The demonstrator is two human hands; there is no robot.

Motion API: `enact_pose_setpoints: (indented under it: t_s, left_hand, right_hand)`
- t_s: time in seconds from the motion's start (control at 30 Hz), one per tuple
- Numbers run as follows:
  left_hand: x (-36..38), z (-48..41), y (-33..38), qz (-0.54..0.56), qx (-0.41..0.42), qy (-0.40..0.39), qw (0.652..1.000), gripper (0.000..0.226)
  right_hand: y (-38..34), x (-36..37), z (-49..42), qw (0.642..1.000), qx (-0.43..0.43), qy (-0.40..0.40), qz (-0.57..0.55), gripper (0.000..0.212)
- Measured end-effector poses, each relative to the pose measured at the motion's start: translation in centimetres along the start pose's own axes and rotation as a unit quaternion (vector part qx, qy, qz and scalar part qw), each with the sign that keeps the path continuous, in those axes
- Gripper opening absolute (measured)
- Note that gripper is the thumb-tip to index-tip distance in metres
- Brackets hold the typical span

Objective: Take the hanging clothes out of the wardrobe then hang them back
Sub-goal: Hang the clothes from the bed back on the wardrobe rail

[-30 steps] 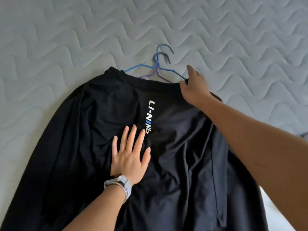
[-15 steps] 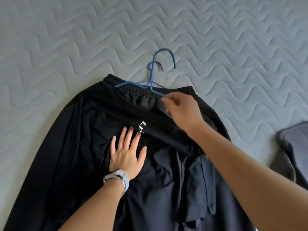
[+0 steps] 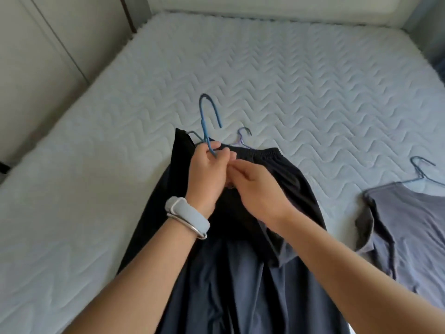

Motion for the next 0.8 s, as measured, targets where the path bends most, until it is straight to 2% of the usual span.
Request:
enact_pose_setpoints:
  t_s: [0.03,0.1,0.2,0.27,0.4,0.5,0.57,0.63,0.7,0.8]
  left_hand:
    - [-0.9,1.4,2.0,-0.008,0.015,0.003,1.000,0.007]
    - [-2.9,4.4,5.9,-0.060,0.039,-0.012,0.997,0.020]
    - [-6.3,10.1,11.4,-0.181,0.065,-0.040,0.980,0.015]
    - [-8.8,14.8,14.9,-0.235,0.086,-0.027,0.968,0.018]
    - [-13.6,25.2,21.8,-0.337,0.175,0.029,0.925,0.022]
    - [-17.3,32.9,26.6,-0.361,0.245,0.094,0.895,0.023]
    - [-19.9,37.7,28.8,-0.370,0.285,0.139,0.873,0.022]
    - [-23.1,41.7,30.2,-0.355,0.311,0.190,0.861,0.018]
    - [-26.7,45.1,30.7,-0.317,0.319,0.243,0.859,0.013]
    - [-32.8,50.0,29.8,-0.322,0.263,0.302,0.858,0.015]
  right_hand:
    - [-2.5,-0.4,0.8,1.000,-0.016,-0.018,0.011,0.026]
    - [-7.4,-1.9,2.2,0.999,-0.038,-0.032,0.016,0.024]
    - [-14.7,-4.3,3.6,0.992,-0.104,0.028,0.061,0.018]
    - [-19.7,-5.1,4.3,0.979,-0.161,0.053,0.110,0.022]
    - [-29.7,-4.2,7.3,0.939,-0.273,-0.052,0.202,0.040]
    - [-37.2,-3.0,10.6,0.913,-0.339,-0.093,0.209,0.024]
    - [-41.9,-2.1,12.8,0.905,-0.374,-0.096,0.182,0.012]
    - [-45.9,-0.9,14.7,0.896,-0.408,-0.083,0.156,0.010]
    - [-48.8,0.7,16.2,0.892,-0.427,-0.077,0.129,0.012]
    - [-52.3,3.9,18.1,0.888,-0.443,-0.077,0.096,0.018]
Point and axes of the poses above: each hand's wrist, its own z-axis away from the middle knuckle, its own x-axis out of the palm, y = z × x, the point moved 4 cm from there along -z, towards the middle knuckle, and after that the axes turned 9 degrees about -x, right-handed, at the moved point
